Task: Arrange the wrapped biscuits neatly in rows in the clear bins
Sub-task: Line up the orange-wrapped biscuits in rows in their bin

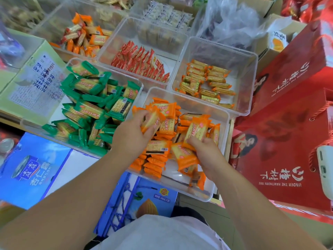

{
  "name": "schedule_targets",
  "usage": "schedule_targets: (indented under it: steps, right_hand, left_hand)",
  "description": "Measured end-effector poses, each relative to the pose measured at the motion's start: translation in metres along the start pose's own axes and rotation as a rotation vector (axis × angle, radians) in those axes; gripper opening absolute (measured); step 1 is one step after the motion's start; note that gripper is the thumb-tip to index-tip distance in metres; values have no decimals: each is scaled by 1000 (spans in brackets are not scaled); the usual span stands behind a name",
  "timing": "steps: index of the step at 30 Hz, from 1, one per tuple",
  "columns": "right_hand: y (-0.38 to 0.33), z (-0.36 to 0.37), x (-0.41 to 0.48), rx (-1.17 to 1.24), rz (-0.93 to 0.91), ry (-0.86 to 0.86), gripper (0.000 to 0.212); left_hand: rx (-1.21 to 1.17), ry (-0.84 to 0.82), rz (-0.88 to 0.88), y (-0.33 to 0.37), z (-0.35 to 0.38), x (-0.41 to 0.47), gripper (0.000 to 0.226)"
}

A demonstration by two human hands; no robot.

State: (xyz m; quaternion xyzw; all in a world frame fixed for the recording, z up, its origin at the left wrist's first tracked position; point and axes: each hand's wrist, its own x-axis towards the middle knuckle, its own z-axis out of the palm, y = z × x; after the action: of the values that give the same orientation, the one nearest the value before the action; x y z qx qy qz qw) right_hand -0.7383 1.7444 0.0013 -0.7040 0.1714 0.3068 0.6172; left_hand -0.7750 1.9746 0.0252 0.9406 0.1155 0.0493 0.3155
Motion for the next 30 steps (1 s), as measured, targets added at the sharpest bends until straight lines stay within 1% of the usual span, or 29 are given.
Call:
schedule_targets:
  steps: [2,3,5,7,10,12,13,14,15,16,18,19,20,23,25,27,28,30]
  right_hand:
    - [-14,5,2,39,-64,48,23]
    - [-23,8,4,53,-101,69,19]
    - [-43,15,10,64,-174,121,17]
    - [-65,28,20,41,-265,184,26]
    - [-95,54,37,17,-395,240,43]
    - [-105,71,51,30,-382,213,58]
    - [-106,77,56,4,-362,187,69]
    - [-105,82,60,-58,-349,163,80]
    - [-102,85,64,-173,-358,145,85]
    - [-98,86,68,-350,-392,145,81]
    - [-94,86,73,-779,-486,222,59]
    - [-94,86,75,-924,-531,272,50]
    - [-95,84,75,-993,-559,292,44]
    - [-98,77,74,-1016,-602,245,40]
    - [-96,65,67,-915,-685,265,36]
    - [-86,48,50,-753,-784,321,20]
    - [-75,39,39,-698,-793,334,15]
    - [-43,21,16,-690,-735,309,15]
  left_hand:
    - [254,-12,87,-1,2,8,33]
    - [323,-3,131,-2,4,9,31]
    - [375,15,190,-4,7,9,32]
    - [413,12,226,-7,10,5,40]
    - [448,5,271,-13,11,-8,37]
    - [456,-45,244,-15,9,-18,39]
    - [447,-63,230,-16,8,-22,41]
    - [436,-69,219,-17,6,-26,44]
    - [425,-69,207,-18,5,-31,46]
    - [415,-67,195,-20,3,-35,48]
    - [402,-57,172,-23,1,-45,49]
    - [403,-52,168,-25,0,-51,48]
    - [404,-53,171,-26,1,-56,49]
    - [370,-76,183,-31,4,-71,49]
    - [362,-91,187,-33,8,-80,48]
    - [346,-71,221,-35,13,-87,47]
    - [330,-61,245,-36,15,-90,45]
    - [291,-70,292,-39,20,-96,41]
